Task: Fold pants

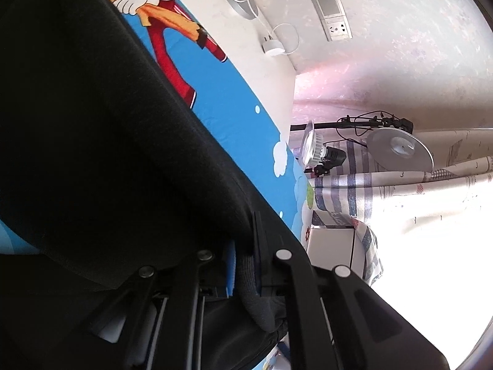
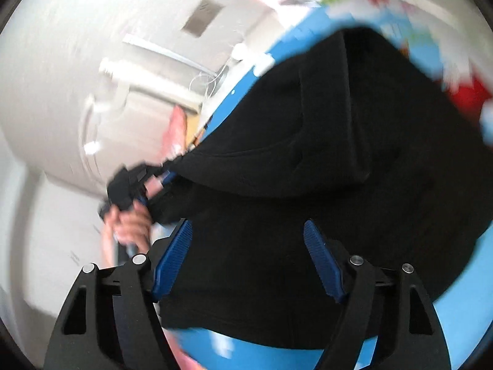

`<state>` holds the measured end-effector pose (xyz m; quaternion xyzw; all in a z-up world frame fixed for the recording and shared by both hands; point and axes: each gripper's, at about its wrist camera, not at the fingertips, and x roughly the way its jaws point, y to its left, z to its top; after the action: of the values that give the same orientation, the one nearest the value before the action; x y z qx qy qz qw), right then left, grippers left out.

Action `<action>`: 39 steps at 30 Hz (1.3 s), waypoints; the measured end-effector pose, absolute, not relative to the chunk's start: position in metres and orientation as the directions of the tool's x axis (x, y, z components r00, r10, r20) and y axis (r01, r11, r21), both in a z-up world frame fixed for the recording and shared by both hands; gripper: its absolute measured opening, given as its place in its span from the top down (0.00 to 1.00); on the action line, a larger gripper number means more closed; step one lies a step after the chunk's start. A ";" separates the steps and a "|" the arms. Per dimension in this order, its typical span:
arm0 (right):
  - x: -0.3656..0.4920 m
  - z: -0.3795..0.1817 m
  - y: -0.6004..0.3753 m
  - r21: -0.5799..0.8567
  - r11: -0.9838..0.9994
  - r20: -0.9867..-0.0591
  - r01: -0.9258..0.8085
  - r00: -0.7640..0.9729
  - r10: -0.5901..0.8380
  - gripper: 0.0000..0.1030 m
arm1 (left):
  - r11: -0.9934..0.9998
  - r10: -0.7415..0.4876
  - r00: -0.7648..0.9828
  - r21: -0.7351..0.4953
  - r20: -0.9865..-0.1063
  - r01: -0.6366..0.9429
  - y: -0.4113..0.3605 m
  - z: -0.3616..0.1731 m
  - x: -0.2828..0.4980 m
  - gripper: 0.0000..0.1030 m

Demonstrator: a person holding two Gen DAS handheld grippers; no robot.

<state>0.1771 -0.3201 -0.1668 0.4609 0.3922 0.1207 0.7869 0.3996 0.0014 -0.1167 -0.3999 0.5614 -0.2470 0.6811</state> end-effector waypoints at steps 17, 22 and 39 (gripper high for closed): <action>0.225 -0.194 -0.292 0.882 0.343 -0.447 0.322 0.802 0.396 0.44 | 0.550 -0.791 0.278 -0.833 -0.544 -0.066 0.018 -0.087 0.388 0.95; 0.216 -0.169 -0.317 0.852 0.437 -0.447 0.288 0.834 0.323 0.79 | 0.534 -0.800 0.298 -0.844 -0.521 -0.041 0.033 -0.075 0.368 0.95; 0.101 -0.192 -0.343 0.675 0.632 -0.669 0.380 0.678 0.306 0.93 | 0.700 -0.672 0.355 -0.714 -0.650 0.016 0.037 -0.131 0.129 0.95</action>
<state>0.1006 -0.3427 -0.1921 0.4284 0.4008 -0.0229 0.8095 0.1293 0.0371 -0.1310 -0.3148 0.5209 -0.2260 0.7605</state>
